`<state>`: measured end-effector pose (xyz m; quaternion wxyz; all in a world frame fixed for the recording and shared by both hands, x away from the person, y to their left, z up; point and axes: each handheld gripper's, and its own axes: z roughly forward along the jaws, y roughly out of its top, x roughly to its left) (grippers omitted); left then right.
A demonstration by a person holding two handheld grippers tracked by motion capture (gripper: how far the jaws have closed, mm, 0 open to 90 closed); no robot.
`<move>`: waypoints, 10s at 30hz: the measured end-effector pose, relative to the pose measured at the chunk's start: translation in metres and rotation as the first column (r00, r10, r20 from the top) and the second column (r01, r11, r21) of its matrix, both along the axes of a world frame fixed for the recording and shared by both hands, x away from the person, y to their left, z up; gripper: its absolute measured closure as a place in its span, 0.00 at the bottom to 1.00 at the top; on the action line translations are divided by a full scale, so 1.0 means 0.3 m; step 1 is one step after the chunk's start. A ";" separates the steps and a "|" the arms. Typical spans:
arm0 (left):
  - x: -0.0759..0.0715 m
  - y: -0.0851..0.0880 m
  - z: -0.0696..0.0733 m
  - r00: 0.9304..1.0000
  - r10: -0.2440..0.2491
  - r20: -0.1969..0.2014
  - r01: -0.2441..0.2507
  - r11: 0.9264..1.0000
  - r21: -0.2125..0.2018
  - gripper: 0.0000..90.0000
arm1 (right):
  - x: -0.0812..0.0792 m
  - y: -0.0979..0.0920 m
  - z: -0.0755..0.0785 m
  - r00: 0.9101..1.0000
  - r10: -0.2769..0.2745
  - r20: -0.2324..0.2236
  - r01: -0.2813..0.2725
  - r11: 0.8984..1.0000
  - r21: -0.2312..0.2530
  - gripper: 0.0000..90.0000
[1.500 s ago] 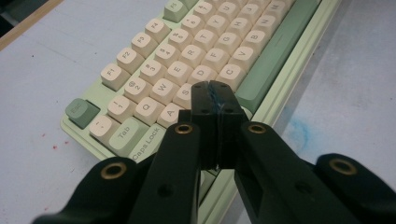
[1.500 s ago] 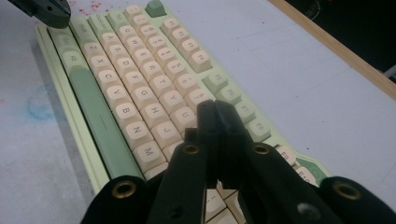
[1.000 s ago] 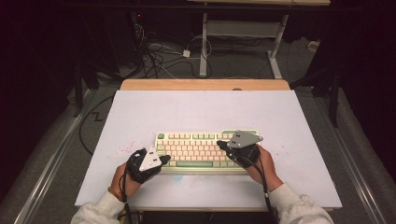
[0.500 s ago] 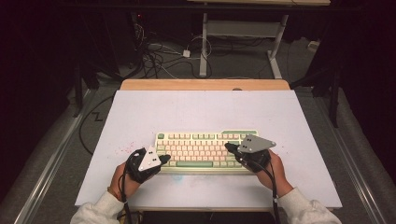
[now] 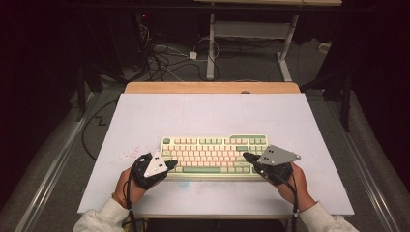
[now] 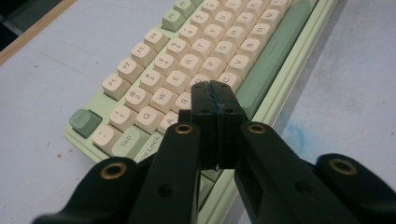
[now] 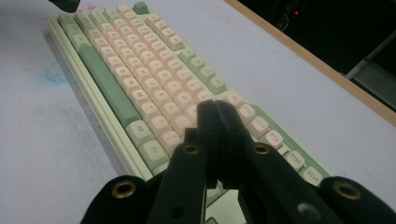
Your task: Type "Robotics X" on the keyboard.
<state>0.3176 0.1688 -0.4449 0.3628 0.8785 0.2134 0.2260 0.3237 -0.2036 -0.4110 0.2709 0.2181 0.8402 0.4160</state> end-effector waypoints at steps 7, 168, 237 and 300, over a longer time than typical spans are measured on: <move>0.000 -0.018 -0.002 1.000 -0.012 -0.004 0.012 1.000 0.003 0.97 | -0.023 -0.034 -0.005 1.000 -0.008 0.005 0.008 1.000 0.004 1.00; 0.149 -0.080 -0.027 0.996 0.023 -0.086 -0.018 0.998 0.057 0.97 | -0.053 -0.054 -0.057 0.999 0.011 -0.038 -0.014 0.998 -0.064 1.00; 0.069 -0.069 0.054 1.000 -0.024 0.003 0.024 1.000 -0.016 0.97 | -0.056 -0.055 -0.051 0.999 0.008 -0.037 -0.010 0.998 -0.058 0.99; 0.053 -0.141 -0.044 0.989 -0.116 -0.088 0.124 0.989 0.082 0.97 | -0.053 -0.050 -0.060 0.999 0.015 -0.047 -0.019 0.997 -0.070 0.99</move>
